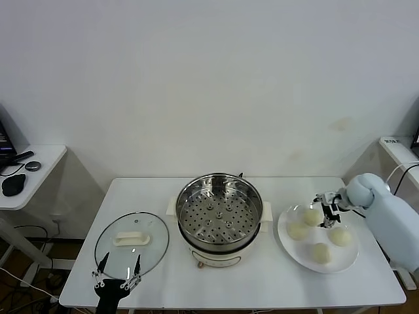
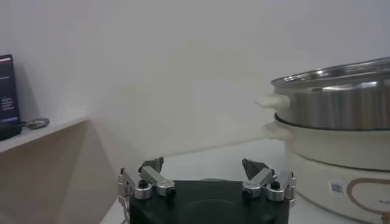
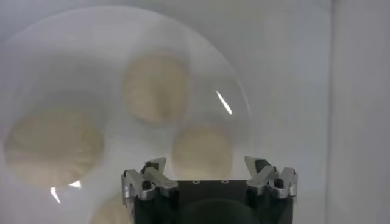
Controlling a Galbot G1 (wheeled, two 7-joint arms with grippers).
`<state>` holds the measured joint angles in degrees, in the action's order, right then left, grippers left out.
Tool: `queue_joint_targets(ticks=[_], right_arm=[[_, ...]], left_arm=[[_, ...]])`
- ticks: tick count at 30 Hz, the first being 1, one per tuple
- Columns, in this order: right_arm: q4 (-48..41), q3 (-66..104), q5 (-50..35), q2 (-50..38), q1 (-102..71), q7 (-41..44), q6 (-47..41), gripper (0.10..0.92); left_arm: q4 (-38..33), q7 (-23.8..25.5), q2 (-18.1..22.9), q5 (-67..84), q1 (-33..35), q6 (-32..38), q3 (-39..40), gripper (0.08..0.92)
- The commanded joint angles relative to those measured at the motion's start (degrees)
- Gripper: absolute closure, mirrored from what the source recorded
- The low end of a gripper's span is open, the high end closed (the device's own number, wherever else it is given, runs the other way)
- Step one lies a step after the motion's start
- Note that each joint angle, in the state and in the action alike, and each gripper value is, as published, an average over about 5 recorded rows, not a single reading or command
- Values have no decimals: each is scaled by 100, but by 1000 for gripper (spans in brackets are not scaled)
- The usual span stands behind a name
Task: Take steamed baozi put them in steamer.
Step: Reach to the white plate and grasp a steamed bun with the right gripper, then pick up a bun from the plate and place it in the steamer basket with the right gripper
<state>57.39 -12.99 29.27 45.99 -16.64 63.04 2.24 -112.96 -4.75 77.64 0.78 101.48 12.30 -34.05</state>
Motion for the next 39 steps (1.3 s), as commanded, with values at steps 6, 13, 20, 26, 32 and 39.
queue_joint_targets(ticks=[6,13,20,26,32,39], right_arm=[[-560,-317,200,313,292,-143,46,204],[-586,-345,200,355,303,-116,-35,257],[-425,-426,118,255,243,-11,-138,370],[-283,-429,24,151,247,-2,-160,458],[237,-683,-413,-240,438,70,-198,499],[1318,-1756,-1770,-1001,1783,138,-378,560]], left_arm=[[6,1,0,-48,-6,11,-15,177],[-29,2,3,-47,32,-8,-28,177],[-34,-4,8,-42,36,-3,-46,177],[-46,-4,10,-45,45,0,-42,177],[-58,-4,8,-45,50,6,-39,177],[-68,-5,-16,-13,33,7,-42,177]])
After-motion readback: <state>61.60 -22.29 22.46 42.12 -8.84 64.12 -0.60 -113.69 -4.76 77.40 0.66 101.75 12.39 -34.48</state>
